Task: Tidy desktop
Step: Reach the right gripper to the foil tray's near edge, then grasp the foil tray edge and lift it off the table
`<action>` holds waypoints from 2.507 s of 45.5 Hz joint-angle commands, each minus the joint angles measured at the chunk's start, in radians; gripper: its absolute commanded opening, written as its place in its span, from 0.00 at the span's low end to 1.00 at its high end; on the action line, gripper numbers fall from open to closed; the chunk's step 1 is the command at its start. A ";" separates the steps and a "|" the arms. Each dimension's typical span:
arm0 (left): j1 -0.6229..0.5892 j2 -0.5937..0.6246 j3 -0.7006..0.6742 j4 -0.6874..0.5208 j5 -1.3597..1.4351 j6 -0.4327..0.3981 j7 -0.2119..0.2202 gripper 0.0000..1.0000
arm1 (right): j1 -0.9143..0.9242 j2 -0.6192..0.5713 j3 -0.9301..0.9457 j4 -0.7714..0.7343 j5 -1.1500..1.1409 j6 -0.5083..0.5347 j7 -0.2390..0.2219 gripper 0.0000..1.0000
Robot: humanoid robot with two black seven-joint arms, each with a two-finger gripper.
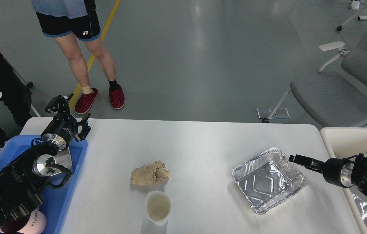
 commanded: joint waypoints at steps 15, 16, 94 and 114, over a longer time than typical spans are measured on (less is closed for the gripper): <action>0.004 -0.001 0.000 0.000 0.000 0.001 -0.004 0.91 | 0.024 0.097 -0.114 -0.116 -0.020 -0.142 0.033 1.00; 0.004 -0.001 0.000 0.000 0.000 0.003 -0.004 0.91 | 0.024 0.097 -0.117 -0.116 -0.020 -0.145 0.038 1.00; 0.006 -0.009 0.002 0.000 0.003 0.017 -0.004 0.91 | 0.053 0.163 -0.272 -0.254 -0.027 -0.144 0.199 0.00; 0.004 -0.018 0.002 0.000 0.006 0.020 -0.002 0.91 | 0.161 0.161 -0.266 -0.257 0.072 0.054 0.168 0.00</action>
